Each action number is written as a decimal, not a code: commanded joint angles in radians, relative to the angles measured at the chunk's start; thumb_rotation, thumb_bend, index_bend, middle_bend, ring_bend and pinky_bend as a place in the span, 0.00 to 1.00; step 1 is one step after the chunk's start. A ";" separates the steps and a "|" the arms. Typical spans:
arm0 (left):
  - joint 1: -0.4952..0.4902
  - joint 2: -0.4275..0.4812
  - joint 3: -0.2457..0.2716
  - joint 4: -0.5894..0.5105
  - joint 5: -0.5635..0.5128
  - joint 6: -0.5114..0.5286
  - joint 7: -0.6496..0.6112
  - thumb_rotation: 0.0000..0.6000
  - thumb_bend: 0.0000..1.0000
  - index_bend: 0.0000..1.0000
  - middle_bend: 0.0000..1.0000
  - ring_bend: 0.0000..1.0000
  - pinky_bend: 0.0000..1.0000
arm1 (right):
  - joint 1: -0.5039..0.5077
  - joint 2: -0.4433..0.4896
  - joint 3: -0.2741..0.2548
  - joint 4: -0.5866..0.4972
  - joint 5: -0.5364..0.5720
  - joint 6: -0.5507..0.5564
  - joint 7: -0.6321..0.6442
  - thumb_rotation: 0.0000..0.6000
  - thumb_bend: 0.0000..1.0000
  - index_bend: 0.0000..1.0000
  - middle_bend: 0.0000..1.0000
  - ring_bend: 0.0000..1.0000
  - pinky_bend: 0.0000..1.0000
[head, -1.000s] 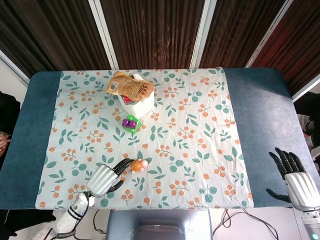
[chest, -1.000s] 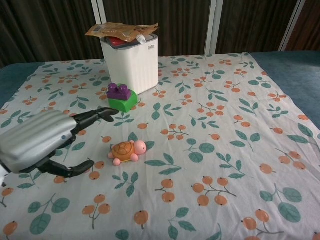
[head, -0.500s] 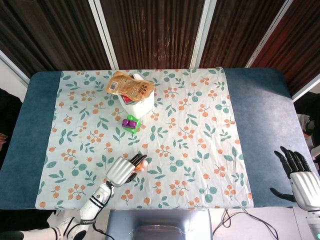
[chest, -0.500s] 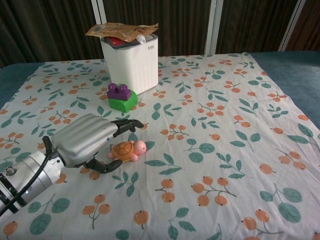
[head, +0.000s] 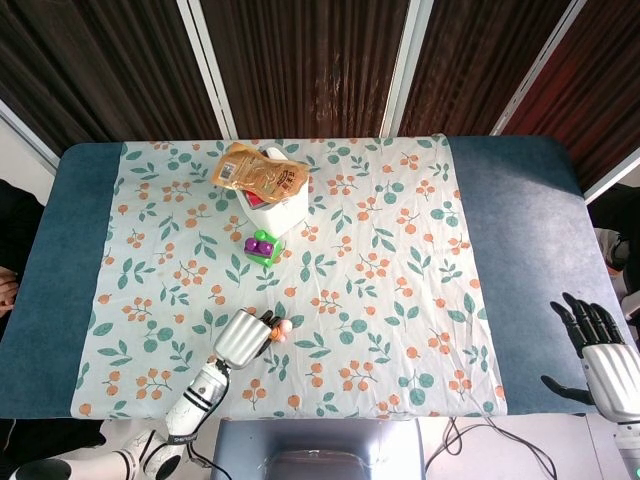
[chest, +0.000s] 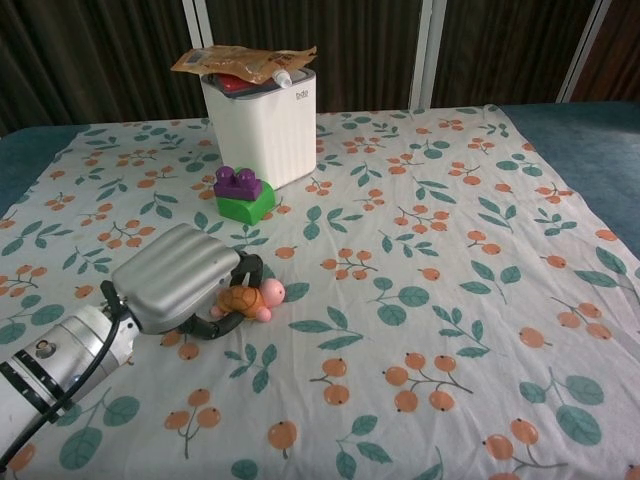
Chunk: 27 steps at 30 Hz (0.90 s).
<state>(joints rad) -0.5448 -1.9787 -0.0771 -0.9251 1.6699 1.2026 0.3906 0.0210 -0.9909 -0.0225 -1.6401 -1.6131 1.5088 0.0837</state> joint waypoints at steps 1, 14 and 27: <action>-0.010 -0.050 0.003 0.103 0.027 0.081 -0.016 1.00 0.42 0.80 0.86 1.00 1.00 | 0.001 0.000 0.001 0.001 0.002 -0.002 0.001 1.00 0.18 0.00 0.00 0.00 0.00; -0.023 -0.083 0.040 0.210 0.036 0.136 -0.128 1.00 0.43 0.63 0.77 1.00 1.00 | 0.001 -0.001 0.000 -0.002 0.001 -0.006 -0.005 1.00 0.18 0.00 0.00 0.00 0.00; -0.022 -0.011 0.064 0.058 0.006 0.078 -0.083 1.00 0.37 0.09 0.15 1.00 1.00 | -0.004 0.006 -0.002 -0.001 -0.010 0.006 -0.001 1.00 0.18 0.00 0.00 0.00 0.00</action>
<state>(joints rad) -0.5675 -1.9955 -0.0161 -0.8577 1.6768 1.2797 0.3020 0.0178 -0.9849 -0.0244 -1.6415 -1.6225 1.5147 0.0828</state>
